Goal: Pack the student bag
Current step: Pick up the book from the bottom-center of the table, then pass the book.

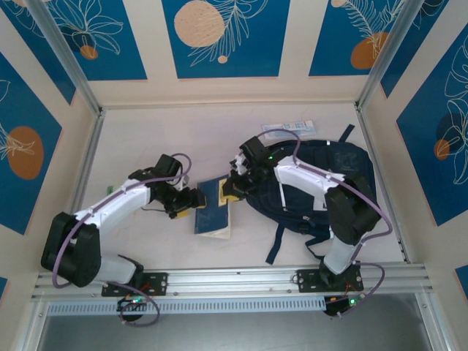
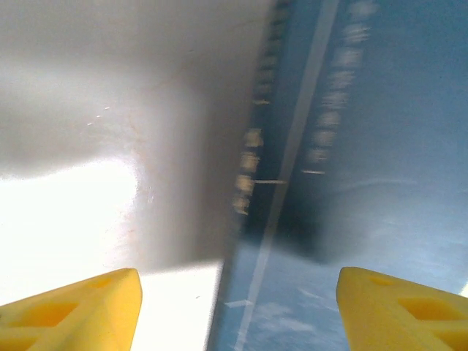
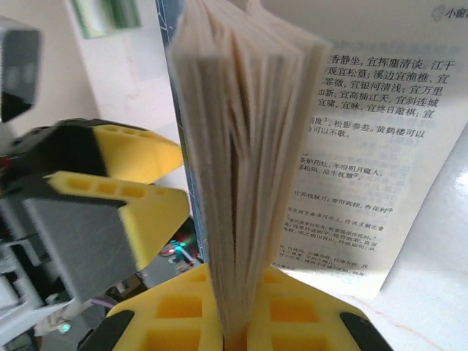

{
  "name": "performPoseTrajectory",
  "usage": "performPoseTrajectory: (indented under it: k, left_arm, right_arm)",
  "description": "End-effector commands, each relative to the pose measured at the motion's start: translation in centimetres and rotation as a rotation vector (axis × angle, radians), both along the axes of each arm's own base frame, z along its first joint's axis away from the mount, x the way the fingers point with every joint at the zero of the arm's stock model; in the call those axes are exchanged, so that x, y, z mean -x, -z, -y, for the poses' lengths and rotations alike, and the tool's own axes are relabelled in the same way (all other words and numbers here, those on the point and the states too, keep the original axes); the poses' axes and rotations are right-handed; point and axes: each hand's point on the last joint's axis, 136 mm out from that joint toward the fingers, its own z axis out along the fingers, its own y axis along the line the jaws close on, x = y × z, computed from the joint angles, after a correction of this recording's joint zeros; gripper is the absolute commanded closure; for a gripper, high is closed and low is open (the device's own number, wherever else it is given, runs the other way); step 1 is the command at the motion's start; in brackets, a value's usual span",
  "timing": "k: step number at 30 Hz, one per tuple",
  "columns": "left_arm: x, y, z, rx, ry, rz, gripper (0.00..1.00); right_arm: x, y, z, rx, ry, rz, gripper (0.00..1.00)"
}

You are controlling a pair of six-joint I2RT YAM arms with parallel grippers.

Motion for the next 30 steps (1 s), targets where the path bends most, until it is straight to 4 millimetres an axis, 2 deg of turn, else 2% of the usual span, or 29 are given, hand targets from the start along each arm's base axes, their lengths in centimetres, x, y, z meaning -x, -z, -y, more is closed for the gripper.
performPoseTrajectory:
  k: [1, 4, 8, 12, 14, 16, 19, 23, 24, 26, 27, 28, 30]
  left_arm:
    - [0.2, -2.2, 1.1, 0.118, 0.008, 0.009, 0.27]
    - [-0.3, -5.0, 3.0, 0.262, 0.023, 0.054, 0.27]
    - [-1.0, -9.2, 5.0, 0.454, 0.036, 0.122, 0.28]
    - [-1.2, -11.8, 6.2, 0.572, 0.054, 0.135, 0.32]
    - [-1.5, -12.8, 6.5, 0.606, 0.050, 0.142, 0.40]
    - [-1.8, -13.4, 6.7, 0.627, 0.043, 0.147, 0.53]
    - [-2.4, -14.1, 6.6, 0.619, 0.022, 0.167, 0.73]
    - [-2.9, -15.1, 7.0, 0.642, 0.024, 0.192, 0.83]
    - [-2.9, -15.4, 7.2, 0.652, 0.027, 0.192, 0.87]
    - [-3.0, -15.9, 7.5, 0.669, 0.034, 0.195, 0.93]
    - [-3.0, -16.2, 7.7, 0.677, 0.038, 0.202, 0.95]
    - [-3.0, -16.5, 7.8, 0.687, 0.041, 0.207, 0.97]
    - [-3.1, -17.1, 8.1, 0.702, 0.045, 0.216, 0.98]
  right_arm:
    - [0.4, -4.8, 0.2, -0.138, -0.020, -0.006, 0.91]
    - [0.2, -7.2, 0.6, -0.209, -0.007, -0.006, 0.90]
    - [0.2, -9.4, 1.0, -0.286, -0.008, -0.014, 0.90]
    - [-0.2, -11.2, 1.4, -0.352, 0.027, -0.033, 0.89]
    - [-0.4, -12.1, 1.6, -0.379, 0.045, -0.035, 0.88]
    - [-0.6, -12.5, 2.0, -0.373, 0.067, -0.025, 0.87]
    - [-0.8, -11.8, 3.0, -0.302, 0.105, -0.016, 0.87]
    - [-0.8, -10.9, 4.0, -0.216, 0.122, 0.006, 0.87]
    - [-0.7, -10.7, 4.2, -0.201, 0.126, 0.011, 0.82]
    - [-0.8, -10.2, 5.0, -0.132, 0.149, 0.035, 0.57]
    - [-0.9, -10.2, 5.5, -0.101, 0.159, 0.059, 0.48]
    - [-1.0, -10.2, 6.1, -0.070, 0.170, 0.081, 0.43]
    - [-1.2, -10.1, 7.2, -0.030, 0.202, 0.099, 0.26]
